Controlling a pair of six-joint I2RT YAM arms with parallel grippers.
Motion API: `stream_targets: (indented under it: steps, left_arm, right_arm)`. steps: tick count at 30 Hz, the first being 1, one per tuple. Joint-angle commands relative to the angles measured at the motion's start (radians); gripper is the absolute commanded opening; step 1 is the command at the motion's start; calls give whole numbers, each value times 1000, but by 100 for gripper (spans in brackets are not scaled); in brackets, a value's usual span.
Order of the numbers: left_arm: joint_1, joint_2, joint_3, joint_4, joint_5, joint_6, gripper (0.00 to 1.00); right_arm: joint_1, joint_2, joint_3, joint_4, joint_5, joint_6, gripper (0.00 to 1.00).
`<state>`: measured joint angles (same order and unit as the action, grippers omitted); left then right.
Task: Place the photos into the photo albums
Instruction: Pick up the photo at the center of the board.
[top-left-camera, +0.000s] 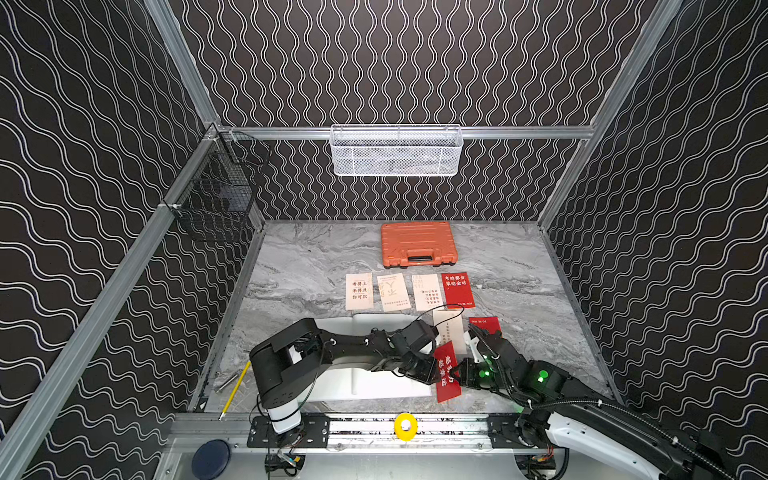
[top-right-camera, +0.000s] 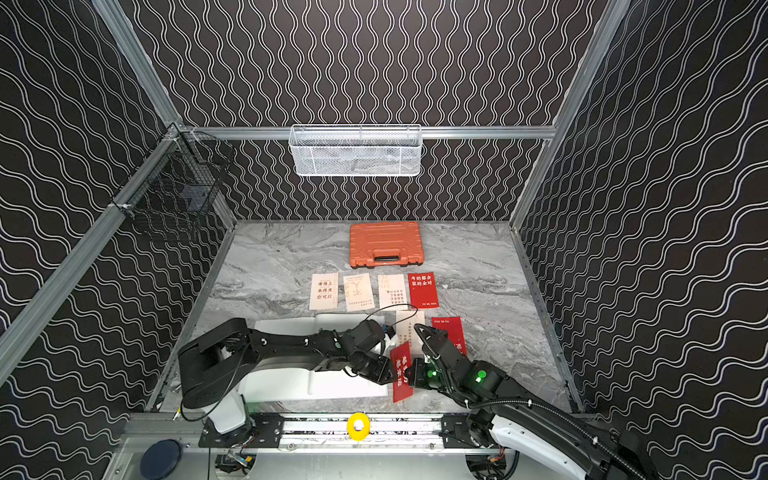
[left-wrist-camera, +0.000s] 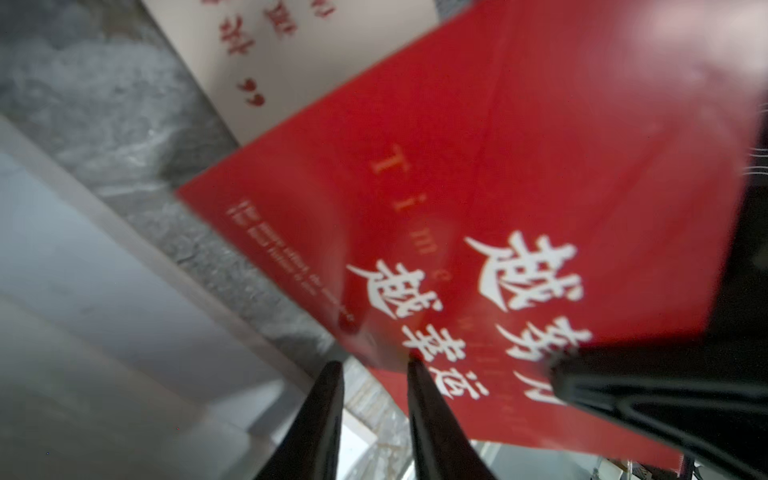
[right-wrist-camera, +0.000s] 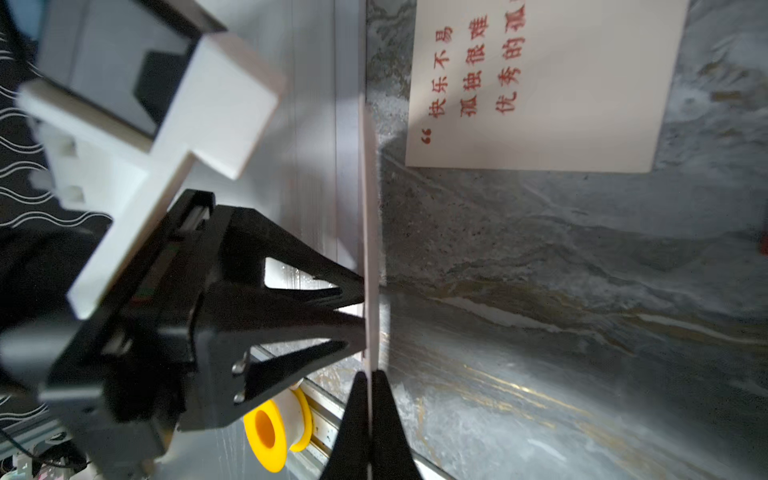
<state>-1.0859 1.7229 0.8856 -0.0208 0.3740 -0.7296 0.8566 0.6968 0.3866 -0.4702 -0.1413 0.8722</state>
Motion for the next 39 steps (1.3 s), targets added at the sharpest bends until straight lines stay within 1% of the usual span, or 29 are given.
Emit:
stream_targets:
  steps: [1, 5, 8, 10, 12, 14, 15, 19, 22, 23, 27, 29, 31, 33, 37, 39]
  left_arm:
    - [13, -54, 29, -35, 12, 52, 42]
    - [74, -157, 56, -90, 19, 89, 55]
    - [155, -233, 45, -116, 49, 101, 69]
    - [228, -288, 26, -134, 83, 115, 79]
    - [296, -334, 10, -156, 116, 133, 83]
    - [364, -379, -10, -173, 159, 147, 85]
    - [404, -399, -22, -174, 188, 150, 86]
    - [549, -466, -86, -132, 333, 120, 86]
    - [615, -486, -120, -94, 431, 94, 84]
    - [628, -489, -129, -77, 455, 85, 84]
    - [641, -482, -151, 10, 571, 41, 82]
    - [640, -486, -155, 14, 581, 34, 79]
    - [641, -483, -142, -41, 571, 72, 77]
    - [640, -480, -143, -55, 585, 84, 74]
    - [639, -488, -168, -4, 636, 56, 65]
    - [639, -493, -172, -14, 643, 63, 61]
  right_arm:
    - [-1, -25, 37, -58, 54, -24, 0]
    - [-7, -36, 103, -95, 78, -66, 0]
    - [-15, -11, 158, -103, 79, -114, 0]
    - [-26, 15, 200, -99, 74, -154, 0]
    - [-44, 42, 227, -62, 28, -193, 0]
    - [-68, 69, 241, -5, -50, -225, 0]
    - [-83, 87, 245, 29, -108, -243, 0]
    - [-122, 137, 239, 163, -313, -278, 0]
    - [-139, 165, 198, 313, -474, -253, 0]
    - [-140, 176, 185, 362, -509, -240, 0]
    - [-143, 239, 156, 491, -615, -213, 0]
    - [-145, 270, 147, 545, -659, -203, 0]
    - [-146, 292, 141, 588, -681, -194, 0]
    - [-151, 311, 142, 606, -695, -193, 0]
    - [-177, 355, 143, 640, -733, -191, 0]
    - [-195, 374, 141, 669, -758, -183, 0]
